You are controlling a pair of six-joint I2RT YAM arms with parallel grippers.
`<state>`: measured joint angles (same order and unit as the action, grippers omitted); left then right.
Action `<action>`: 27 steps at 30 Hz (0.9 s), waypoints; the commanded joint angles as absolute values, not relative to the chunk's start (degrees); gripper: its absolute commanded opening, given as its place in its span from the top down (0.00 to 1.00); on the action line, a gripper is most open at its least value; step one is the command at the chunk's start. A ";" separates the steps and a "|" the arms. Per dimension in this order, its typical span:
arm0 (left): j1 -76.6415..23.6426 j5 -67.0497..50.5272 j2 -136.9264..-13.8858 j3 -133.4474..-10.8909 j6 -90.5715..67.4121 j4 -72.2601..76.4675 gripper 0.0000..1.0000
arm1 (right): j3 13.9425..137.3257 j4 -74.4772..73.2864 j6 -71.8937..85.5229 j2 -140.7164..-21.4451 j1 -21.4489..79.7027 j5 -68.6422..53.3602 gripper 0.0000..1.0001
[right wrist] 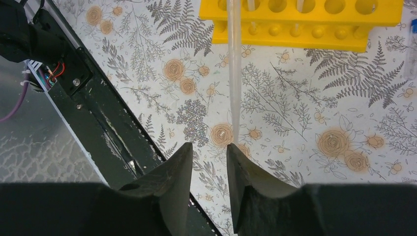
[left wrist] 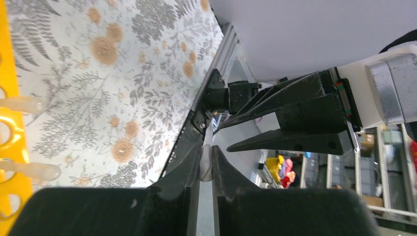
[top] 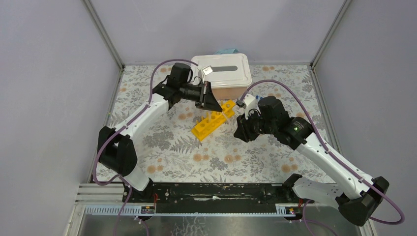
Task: Organize the chemistry lab equipment
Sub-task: Pick up the test tube at the center of the board.
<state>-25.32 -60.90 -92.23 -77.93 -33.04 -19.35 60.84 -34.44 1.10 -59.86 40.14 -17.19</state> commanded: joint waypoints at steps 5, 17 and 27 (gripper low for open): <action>-24.98 -44.28 -90.41 -85.77 -24.32 -29.97 0.84 | 61.61 -32.90 0.42 -58.91 40.72 -13.93 0.57; -29.06 -24.43 -89.25 -92.40 -19.78 -33.12 0.84 | 60.24 -30.29 2.69 -57.11 40.72 -3.51 0.48; -36.67 -9.68 -92.84 -99.80 -15.41 -34.64 0.84 | 58.82 -27.84 7.86 -57.67 40.74 12.95 0.43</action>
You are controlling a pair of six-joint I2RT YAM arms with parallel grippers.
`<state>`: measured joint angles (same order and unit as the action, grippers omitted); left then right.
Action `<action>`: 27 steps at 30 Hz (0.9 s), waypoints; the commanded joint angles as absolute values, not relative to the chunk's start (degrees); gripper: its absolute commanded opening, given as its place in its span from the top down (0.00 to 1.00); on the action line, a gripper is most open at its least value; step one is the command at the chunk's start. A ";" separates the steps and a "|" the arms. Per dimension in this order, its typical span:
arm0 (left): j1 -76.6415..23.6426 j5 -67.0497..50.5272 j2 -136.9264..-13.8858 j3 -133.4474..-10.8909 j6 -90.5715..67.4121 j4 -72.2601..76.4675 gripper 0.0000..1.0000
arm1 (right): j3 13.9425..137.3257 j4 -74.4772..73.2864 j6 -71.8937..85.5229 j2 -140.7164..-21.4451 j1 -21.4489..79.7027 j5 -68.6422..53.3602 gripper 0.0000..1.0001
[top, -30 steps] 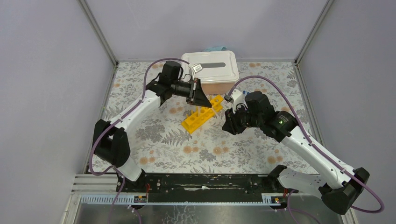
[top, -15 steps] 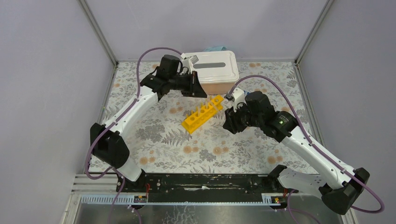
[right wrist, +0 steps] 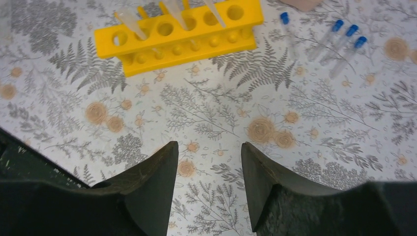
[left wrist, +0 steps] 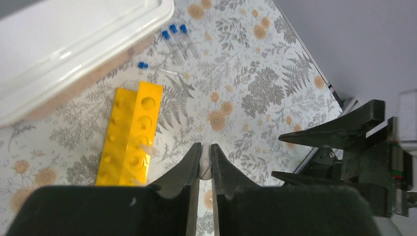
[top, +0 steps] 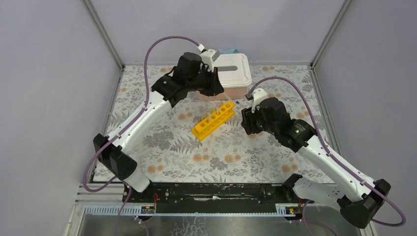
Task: Organize the chemistry lab equipment
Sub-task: Pick up the test tube at the center of the board, then insert the test tube into the slot of the test tube rack.
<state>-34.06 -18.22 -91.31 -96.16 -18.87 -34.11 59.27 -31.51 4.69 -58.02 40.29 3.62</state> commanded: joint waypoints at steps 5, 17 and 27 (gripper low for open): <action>-40.97 -1.02 -95.98 -103.13 -11.94 -36.79 0.84 | 58.04 -26.41 9.81 -59.30 40.74 17.92 0.41; -45.96 12.24 -102.30 -106.65 -6.31 -40.27 0.84 | 56.50 -23.89 14.47 -63.55 38.42 24.07 0.37; -46.15 13.96 -104.41 -106.37 -4.97 -38.56 0.85 | 53.51 -20.74 17.30 -64.63 27.91 16.37 0.37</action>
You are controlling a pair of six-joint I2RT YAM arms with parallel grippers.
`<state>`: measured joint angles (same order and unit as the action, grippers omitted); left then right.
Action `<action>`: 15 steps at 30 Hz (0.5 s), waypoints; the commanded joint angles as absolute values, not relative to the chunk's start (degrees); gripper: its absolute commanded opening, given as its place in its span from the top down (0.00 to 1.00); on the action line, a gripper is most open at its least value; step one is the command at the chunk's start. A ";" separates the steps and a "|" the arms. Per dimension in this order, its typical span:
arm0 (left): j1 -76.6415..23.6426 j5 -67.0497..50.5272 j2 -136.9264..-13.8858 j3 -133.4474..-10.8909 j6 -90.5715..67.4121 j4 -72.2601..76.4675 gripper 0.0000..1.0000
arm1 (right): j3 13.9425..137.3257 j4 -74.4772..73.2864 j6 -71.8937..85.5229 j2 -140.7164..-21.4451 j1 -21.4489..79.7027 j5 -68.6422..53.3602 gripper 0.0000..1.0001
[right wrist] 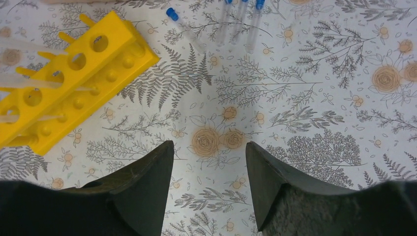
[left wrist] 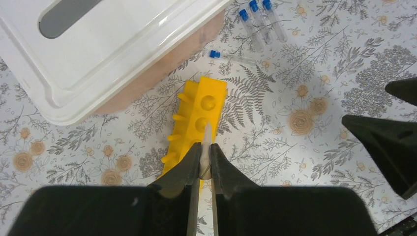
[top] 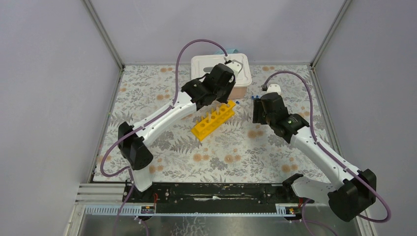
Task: Organize the chemistry lab equipment
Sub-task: Insert the test tube into the slot of the test tube rack.
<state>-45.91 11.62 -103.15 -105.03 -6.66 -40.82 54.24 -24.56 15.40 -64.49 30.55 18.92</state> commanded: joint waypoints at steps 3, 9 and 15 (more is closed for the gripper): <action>-46.19 13.98 -105.28 -106.92 -4.77 -38.26 0.85 | 53.10 -20.19 17.33 -65.17 26.95 15.47 0.37; -46.10 13.37 -106.70 -107.04 -4.75 -36.29 0.85 | 52.74 -19.36 17.32 -65.89 25.86 14.66 0.37; -46.14 13.53 -107.80 -107.36 -4.57 -34.54 0.85 | 52.52 -18.82 16.96 -66.51 24.99 13.76 0.37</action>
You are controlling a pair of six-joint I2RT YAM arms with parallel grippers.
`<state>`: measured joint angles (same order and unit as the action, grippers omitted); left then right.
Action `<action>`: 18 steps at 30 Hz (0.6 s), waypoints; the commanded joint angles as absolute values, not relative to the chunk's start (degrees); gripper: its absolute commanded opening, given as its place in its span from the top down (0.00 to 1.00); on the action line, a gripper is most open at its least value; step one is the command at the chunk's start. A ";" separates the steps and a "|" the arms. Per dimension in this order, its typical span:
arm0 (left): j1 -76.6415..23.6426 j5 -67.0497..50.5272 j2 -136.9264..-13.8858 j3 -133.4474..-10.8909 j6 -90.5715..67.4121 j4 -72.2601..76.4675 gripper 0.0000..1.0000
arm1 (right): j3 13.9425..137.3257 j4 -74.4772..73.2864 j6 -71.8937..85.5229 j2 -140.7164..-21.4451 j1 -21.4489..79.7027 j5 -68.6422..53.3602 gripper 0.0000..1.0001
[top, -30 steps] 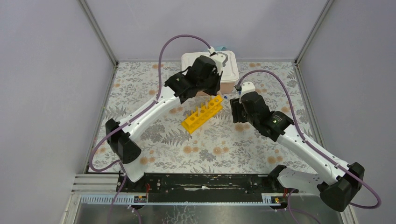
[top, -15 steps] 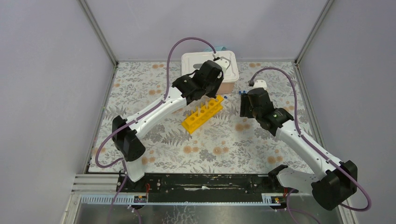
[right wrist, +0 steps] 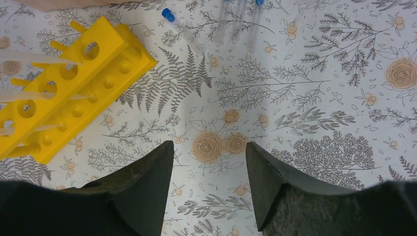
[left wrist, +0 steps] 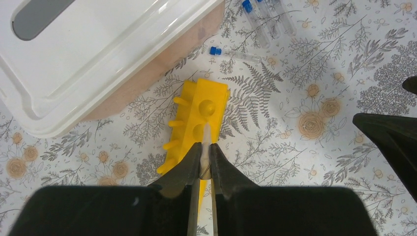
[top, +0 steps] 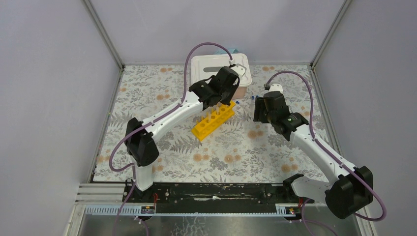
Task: Organize the chemistry lab equipment
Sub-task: Insert the test tube into the slot of the test tube rack.
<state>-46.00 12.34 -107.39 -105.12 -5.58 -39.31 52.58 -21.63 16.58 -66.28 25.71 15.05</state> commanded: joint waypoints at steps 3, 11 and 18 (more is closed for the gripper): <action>-46.14 13.61 -108.36 -107.65 -4.41 -34.03 0.85 | 52.32 -18.63 16.93 -66.62 24.66 13.32 0.37; -45.97 13.71 -109.34 -108.19 -3.87 -33.19 0.85 | 52.03 -17.89 16.66 -67.38 23.78 12.50 0.37; -45.45 13.20 -110.28 -107.72 -3.87 -32.75 0.85 | 52.21 -17.26 16.24 -68.43 23.04 11.91 0.37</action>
